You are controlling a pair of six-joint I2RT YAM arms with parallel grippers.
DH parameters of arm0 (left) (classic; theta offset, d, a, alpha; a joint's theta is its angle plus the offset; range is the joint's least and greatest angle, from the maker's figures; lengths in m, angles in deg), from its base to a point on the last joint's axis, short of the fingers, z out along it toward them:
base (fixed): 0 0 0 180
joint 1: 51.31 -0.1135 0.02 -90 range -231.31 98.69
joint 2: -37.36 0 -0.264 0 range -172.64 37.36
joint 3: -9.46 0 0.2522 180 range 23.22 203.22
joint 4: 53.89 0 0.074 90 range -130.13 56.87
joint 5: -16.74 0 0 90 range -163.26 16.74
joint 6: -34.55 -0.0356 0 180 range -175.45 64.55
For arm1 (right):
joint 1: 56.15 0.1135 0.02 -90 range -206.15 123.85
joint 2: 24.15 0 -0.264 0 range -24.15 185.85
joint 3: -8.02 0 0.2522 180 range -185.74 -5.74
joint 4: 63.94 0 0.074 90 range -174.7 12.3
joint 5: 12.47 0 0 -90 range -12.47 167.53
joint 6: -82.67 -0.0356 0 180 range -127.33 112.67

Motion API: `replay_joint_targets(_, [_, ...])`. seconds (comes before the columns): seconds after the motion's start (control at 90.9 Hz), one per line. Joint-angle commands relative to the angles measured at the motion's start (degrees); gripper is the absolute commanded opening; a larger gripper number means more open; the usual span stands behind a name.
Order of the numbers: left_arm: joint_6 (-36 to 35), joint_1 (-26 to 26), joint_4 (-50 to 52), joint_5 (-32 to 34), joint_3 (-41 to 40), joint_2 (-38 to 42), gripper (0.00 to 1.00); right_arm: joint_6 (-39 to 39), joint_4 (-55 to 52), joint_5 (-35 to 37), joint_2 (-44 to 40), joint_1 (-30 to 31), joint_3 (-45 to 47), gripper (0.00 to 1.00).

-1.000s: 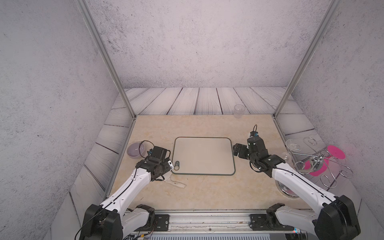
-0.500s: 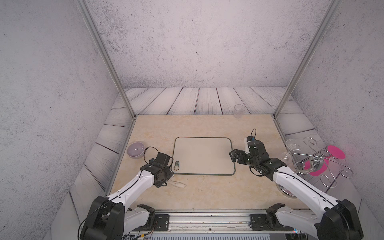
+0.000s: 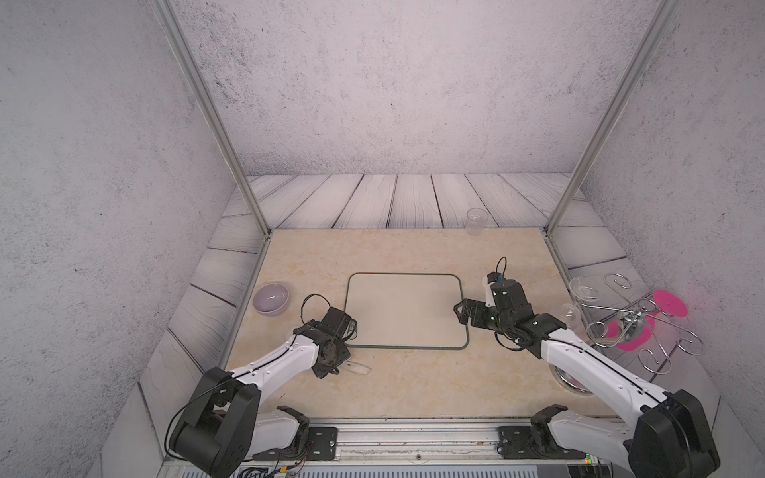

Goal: Align the knife with the edge of the cutting board
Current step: Pick up the knife at the center of the board.

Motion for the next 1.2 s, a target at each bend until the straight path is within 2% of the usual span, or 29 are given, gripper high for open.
replay_joint_targets(0.0, [1.52, 0.37, 3.24, 0.66, -0.62, -2.04, 0.51, -0.04, 0.12, -0.8, 0.4, 0.2, -0.06, 0.99])
replay_joint_targets(0.286, [0.56, 0.29, 4.33, 2.19, -0.32, -1.88, 0.44, 0.11, 0.12, -1.01, 1.13, 0.21, -0.05, 0.99])
replay_joint_targets(0.484, [-0.49, 0.28, 2.2, 0.37, -0.01, -4.06, 0.44, 0.25, 0.1, -1.34, 1.72, 0.21, -0.4, 0.99])
replay_joint_targets(0.649, [-0.37, 0.28, 3.49, 1.47, 0.21, -4.26, 0.17, 0.25, 0.1, -1.35, 1.9, 0.19, -0.46, 0.99])
replay_joint_targets(0.682, [-0.31, 0.29, 3.8, 1.76, 0.34, -3.99, 0.15, 0.27, 0.05, -1.35, 1.94, 0.24, -0.48, 0.99])
replay_joint_targets(1.189, [-0.7, 0.26, 12.72, 6.11, 4.2, 6.94, 0.12, -0.06, 0.22, -1.78, 2.67, 0.23, -0.75, 0.99])
